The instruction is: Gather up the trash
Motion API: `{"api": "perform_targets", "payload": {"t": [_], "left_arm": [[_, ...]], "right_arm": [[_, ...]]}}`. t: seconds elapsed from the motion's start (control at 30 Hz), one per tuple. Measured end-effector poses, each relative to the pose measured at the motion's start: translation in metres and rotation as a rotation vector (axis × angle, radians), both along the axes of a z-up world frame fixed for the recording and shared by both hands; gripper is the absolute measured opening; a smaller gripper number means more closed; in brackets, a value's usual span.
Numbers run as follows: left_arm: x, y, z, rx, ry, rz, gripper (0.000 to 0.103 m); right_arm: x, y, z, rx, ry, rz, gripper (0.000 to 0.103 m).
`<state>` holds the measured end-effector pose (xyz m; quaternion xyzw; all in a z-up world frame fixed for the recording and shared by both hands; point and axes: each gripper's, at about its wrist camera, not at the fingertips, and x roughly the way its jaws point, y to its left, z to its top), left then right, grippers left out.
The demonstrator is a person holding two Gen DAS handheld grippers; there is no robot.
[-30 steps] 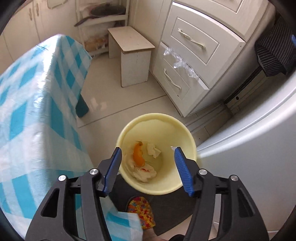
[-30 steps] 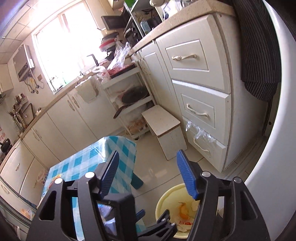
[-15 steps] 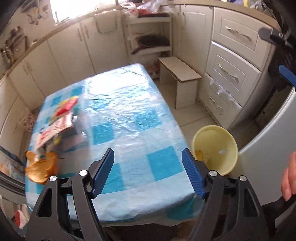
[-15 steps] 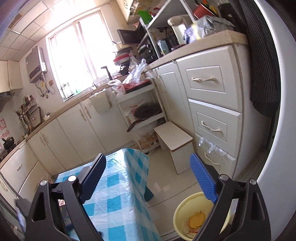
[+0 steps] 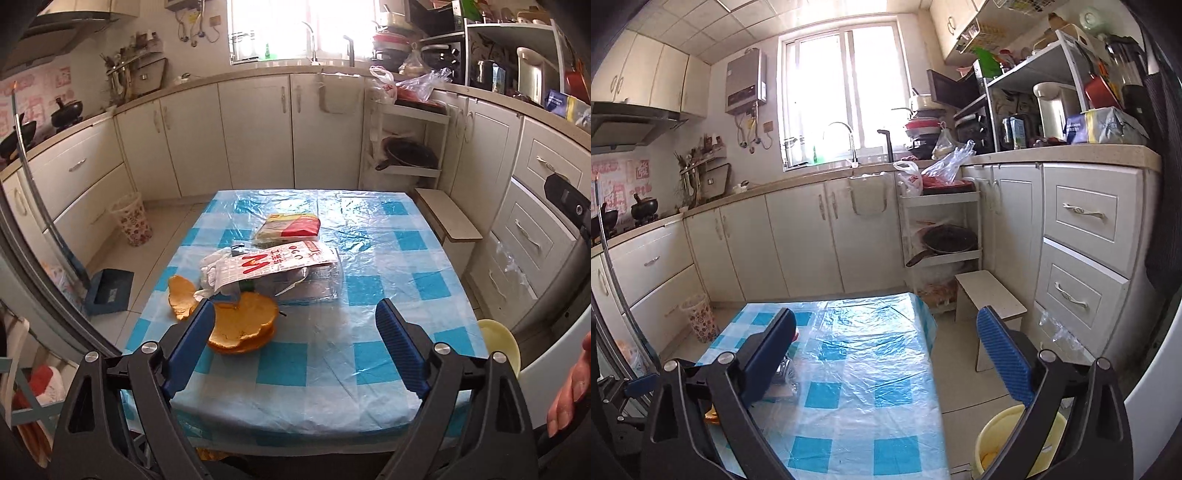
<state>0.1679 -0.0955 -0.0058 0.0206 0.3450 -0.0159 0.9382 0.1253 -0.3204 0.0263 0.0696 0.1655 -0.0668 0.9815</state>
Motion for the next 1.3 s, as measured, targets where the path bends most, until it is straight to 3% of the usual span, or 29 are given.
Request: {"api": "perform_targets", "payload": {"t": [0.23,0.7,1.3], "left_arm": [[-0.006,0.005,-0.012,-0.005,0.02,0.041,0.085],[-0.005,-0.019,-0.024,0.051,0.041,0.029,0.085],[-0.003,-0.021,-0.026,0.069,0.049,0.024,0.085]], "right_arm": [[0.007,-0.002,-0.008,0.021,0.039,0.004,0.095],[-0.002,-0.03,-0.01,0.061,0.063,-0.042,0.095],[0.003,-0.023,-0.015,0.033,0.094,-0.025,0.095]]}}
